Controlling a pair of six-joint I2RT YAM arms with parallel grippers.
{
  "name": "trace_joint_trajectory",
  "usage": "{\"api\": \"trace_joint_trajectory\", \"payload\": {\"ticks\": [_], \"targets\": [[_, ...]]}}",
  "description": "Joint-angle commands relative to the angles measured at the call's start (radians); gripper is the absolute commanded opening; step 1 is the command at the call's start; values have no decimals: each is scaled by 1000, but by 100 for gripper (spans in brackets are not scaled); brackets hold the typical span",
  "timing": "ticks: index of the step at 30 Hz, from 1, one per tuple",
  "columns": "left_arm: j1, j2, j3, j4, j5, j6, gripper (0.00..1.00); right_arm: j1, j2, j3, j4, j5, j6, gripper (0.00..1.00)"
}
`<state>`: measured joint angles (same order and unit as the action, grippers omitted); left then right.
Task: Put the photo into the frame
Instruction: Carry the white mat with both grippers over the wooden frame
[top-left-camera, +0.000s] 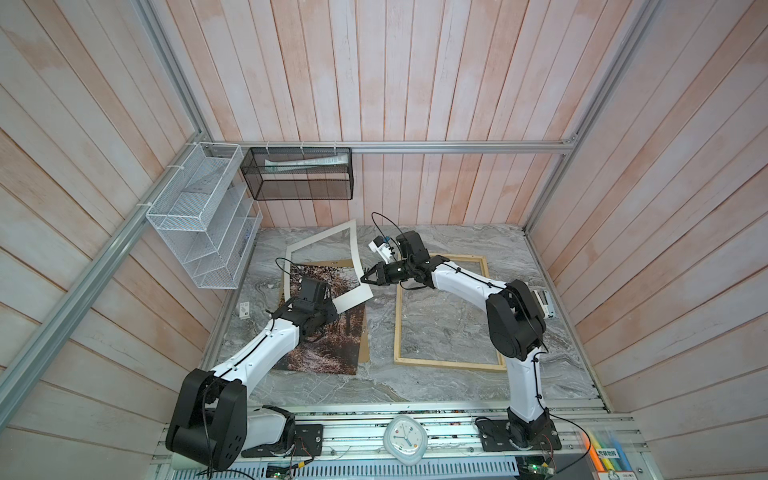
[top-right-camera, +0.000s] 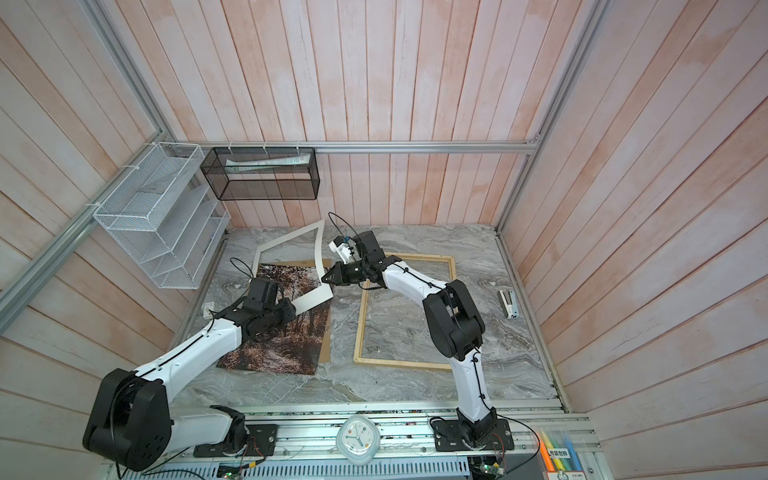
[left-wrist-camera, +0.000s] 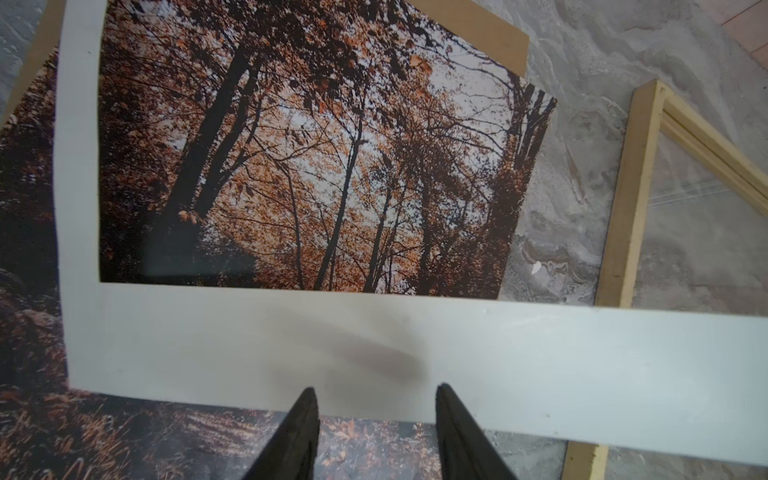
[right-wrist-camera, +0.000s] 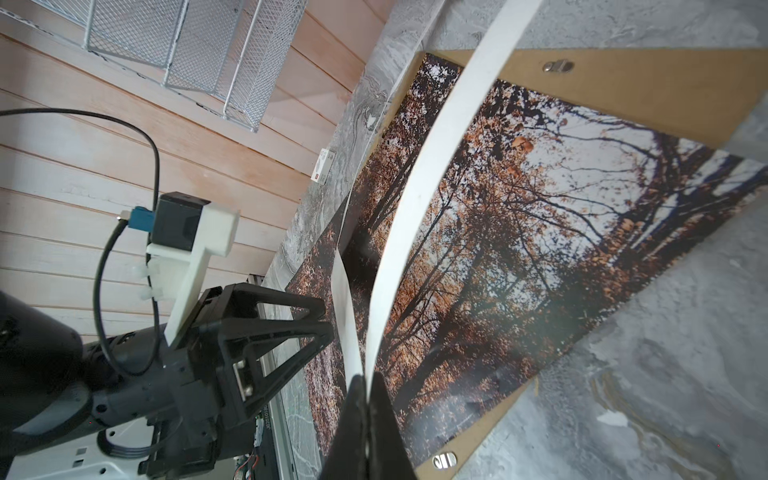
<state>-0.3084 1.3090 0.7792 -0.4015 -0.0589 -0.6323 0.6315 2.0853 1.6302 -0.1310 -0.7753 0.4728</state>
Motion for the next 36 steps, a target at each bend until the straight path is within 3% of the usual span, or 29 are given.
{"api": "trace_joint_trajectory", "payload": {"ticks": [1, 7, 17, 24, 36], "targets": [[5, 8, 10, 23, 0, -3, 48, -26, -69, -41, -102, 29, -71, 0], [12, 52, 28, 32, 1, 32, 49, -98, -192, -196, -206, 60, -122, 0], [12, 123, 50, 98, 52, 72, 51, -222, -482, -483, -449, 224, -173, 0], [10, 203, 78, 134, 128, 115, 54, -291, -605, -561, -641, 406, -154, 0], [-62, 333, 108, 260, 257, 72, 55, -400, -741, -685, -776, 622, -106, 0]]}}
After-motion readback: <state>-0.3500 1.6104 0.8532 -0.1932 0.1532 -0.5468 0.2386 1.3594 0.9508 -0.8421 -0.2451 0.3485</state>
